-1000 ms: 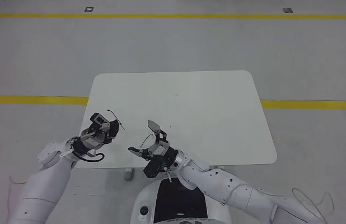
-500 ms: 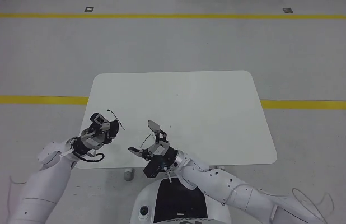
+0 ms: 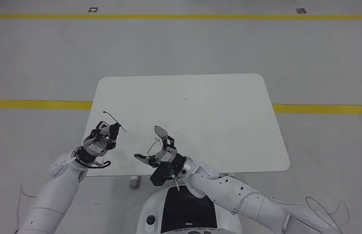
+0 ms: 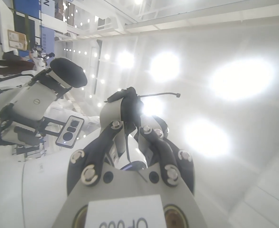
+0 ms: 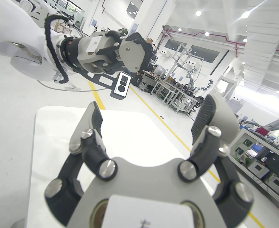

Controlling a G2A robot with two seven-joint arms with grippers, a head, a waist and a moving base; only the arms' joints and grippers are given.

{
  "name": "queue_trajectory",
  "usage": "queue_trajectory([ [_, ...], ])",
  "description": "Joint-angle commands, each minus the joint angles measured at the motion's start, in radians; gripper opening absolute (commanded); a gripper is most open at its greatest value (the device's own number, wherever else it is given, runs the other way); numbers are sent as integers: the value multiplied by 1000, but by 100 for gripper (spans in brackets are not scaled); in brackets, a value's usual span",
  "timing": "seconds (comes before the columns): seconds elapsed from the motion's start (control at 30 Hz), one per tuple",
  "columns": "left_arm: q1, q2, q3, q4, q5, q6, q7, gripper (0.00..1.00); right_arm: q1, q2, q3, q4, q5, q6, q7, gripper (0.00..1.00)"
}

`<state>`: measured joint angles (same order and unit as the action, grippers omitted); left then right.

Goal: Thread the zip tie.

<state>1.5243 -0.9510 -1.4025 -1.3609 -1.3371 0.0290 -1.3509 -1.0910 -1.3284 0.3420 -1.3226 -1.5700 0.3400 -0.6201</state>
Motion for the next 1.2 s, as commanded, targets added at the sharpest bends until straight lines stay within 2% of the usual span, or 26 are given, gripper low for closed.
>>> queue_trajectory([
  [0.0,-8,-5,17,16,-8,0,-4,0,0,0,0,0,0,0,0,100],
  [0.17,-21,-16,47,35,-5,-8,-10,0,0,0,0,0,0,0,0,100],
  [0.43,-21,-20,54,36,-2,-8,-10,0,0,0,7,-9,0,0,13,100],
  [0.7,-21,-20,54,36,-2,-8,-10,0,55,18,-18,-30,0,0,39,100],
  [0.73,-21,-20,54,36,-2,-8,-10,0,64,21,-26,-34,0,0,39,91],
  [0.77,-21,-20,54,36,-2,-8,-10,0,70,23,-33,-38,0,0,40,65],
  [0.8,-21,-20,54,36,-2,-8,-10,0,76,25,-40,-41,0,0,40,47],
  [0.9,-21,-20,54,36,-2,-8,-10,0,90,28,-58,-47,0,0,46,36],
  [1.07,-21,-20,54,36,-2,-8,-10,0,102,26,-72,-49,0,0,51,26],
  [1.17,-21,-20,54,36,-2,-8,-10,0,106,22,-74,-46,0,0,50,24],
])
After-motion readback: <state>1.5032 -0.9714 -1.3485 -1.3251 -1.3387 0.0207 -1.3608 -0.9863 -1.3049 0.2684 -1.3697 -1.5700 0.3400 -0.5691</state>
